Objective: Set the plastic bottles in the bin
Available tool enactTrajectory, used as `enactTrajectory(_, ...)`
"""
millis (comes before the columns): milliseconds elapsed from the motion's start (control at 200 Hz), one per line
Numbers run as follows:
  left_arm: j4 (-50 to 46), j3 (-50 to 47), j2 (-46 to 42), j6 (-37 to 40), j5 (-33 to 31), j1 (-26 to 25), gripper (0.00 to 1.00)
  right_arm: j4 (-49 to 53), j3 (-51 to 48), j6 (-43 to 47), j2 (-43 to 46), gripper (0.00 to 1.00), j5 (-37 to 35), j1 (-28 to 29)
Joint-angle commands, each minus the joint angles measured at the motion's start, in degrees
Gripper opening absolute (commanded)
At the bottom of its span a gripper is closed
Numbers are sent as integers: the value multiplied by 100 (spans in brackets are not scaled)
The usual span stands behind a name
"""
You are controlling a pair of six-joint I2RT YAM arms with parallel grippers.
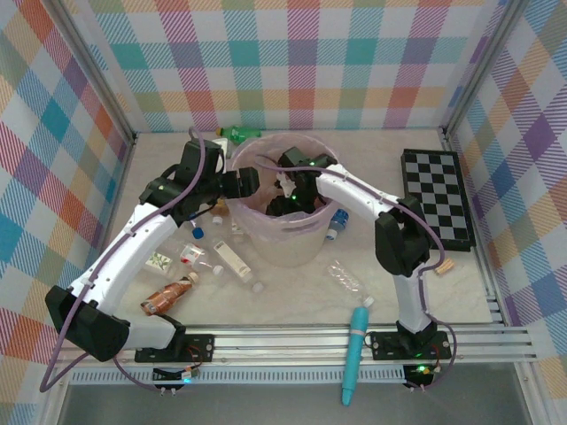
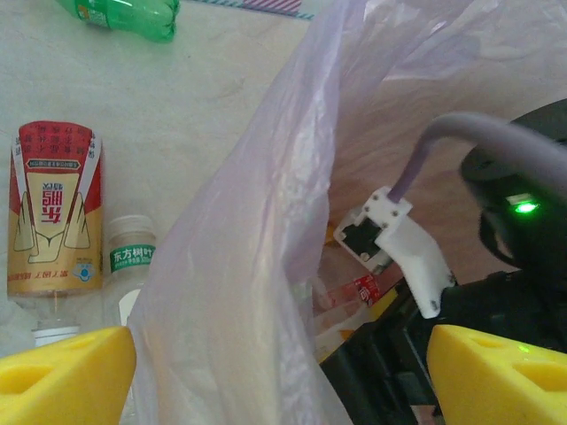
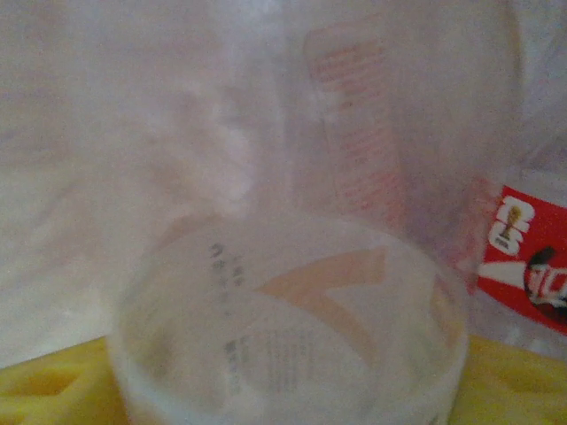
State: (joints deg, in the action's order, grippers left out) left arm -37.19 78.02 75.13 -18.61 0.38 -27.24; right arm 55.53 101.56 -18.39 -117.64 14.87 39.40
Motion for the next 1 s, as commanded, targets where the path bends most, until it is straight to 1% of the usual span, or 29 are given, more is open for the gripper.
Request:
enactTrajectory(0,125,-94,-131,-28,80,-58,85,-245,-36,-54,-37,81,211,37)
enactTrajectory(105,86,10,-39,5,141,-61,85,-252,-31,-68,-39,83,314,42)
enactTrajectory(205,19,110,27,50,136,-58,85,-140,31,-4,16,90,241,36)
enactTrajectory(260,-8,122,36,67,103,-60,86,-74,78,67,80,94,182,43)
enactTrajectory(275,-9,118,25,68,102,-55,86,-62,89,97,105,99,175,50)
enactTrajectory(285,-14,119,25,73,94,-60,87,-63,91,123,122,100,178,55)
enactTrajectory(365,-51,118,27,92,65,-58,89,13,195,338,290,99,166,43)
enactTrajectory(655,-167,225,2,97,41,-58,89,630,1050,880,967,99,144,42)
enactTrajectory(880,-184,188,-52,108,-37,-57,90,1181,1817,1108,1498,99,-383,-5)
enactTrajectory(995,-157,193,-35,95,3,-57,90,913,1730,1177,2054,100,-560,-69)
